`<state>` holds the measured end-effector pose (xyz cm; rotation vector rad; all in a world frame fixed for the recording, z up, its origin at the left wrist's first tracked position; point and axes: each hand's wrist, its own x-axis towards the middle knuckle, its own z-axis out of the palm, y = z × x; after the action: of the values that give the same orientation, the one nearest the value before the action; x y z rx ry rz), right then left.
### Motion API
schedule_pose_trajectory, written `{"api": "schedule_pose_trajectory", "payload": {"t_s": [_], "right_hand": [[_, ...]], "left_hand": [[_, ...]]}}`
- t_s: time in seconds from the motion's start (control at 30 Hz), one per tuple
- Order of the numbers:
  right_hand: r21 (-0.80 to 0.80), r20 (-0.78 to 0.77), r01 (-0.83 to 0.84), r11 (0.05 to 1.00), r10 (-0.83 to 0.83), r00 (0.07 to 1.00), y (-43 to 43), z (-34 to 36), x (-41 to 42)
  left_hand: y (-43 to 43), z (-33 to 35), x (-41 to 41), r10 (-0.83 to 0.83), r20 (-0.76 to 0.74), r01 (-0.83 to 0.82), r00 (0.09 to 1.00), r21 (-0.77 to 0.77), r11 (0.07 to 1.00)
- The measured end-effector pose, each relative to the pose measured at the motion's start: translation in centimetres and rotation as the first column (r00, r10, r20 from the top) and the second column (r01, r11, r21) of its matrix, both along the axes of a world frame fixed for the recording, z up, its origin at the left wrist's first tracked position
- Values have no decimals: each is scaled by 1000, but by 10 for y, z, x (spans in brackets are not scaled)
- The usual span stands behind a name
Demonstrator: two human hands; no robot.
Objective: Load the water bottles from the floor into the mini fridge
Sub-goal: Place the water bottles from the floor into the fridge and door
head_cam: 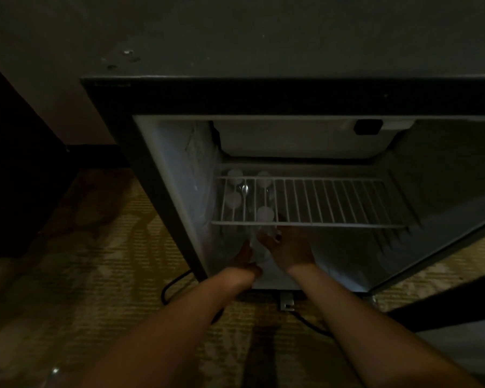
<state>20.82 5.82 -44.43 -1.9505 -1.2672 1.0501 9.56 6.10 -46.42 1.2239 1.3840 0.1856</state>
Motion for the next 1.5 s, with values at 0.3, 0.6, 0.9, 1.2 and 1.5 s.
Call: {"api": "schedule_pose_trajectory", "payload": {"t_s": [0.3, 0.6, 0.9, 1.2, 1.5], "right_hand": [[122, -87, 41, 992, -30, 996, 14, -2, -2], [77, -130, 27, 997, -17, 991, 14, -11, 3], [-331, 225, -204, 921, 287, 931, -17, 0, 6], [-387, 284, -469, 794, 587, 758, -53, 100, -12], [-291, 441, -656, 697, 706, 554, -82, 215, -65]], "left_hand": [[22, -5, 10, -41, -39, 40, 998, -24, 999], [14, 6, 10, -146, -238, 167, 960, 73, 983], [-8, 41, -19, -343, -271, 346, 899, -41, 937], [-36, 134, -58, -455, -482, 526, 749, 15, 850], [-90, 229, -126, -385, -599, 539, 702, 94, 837]]}}
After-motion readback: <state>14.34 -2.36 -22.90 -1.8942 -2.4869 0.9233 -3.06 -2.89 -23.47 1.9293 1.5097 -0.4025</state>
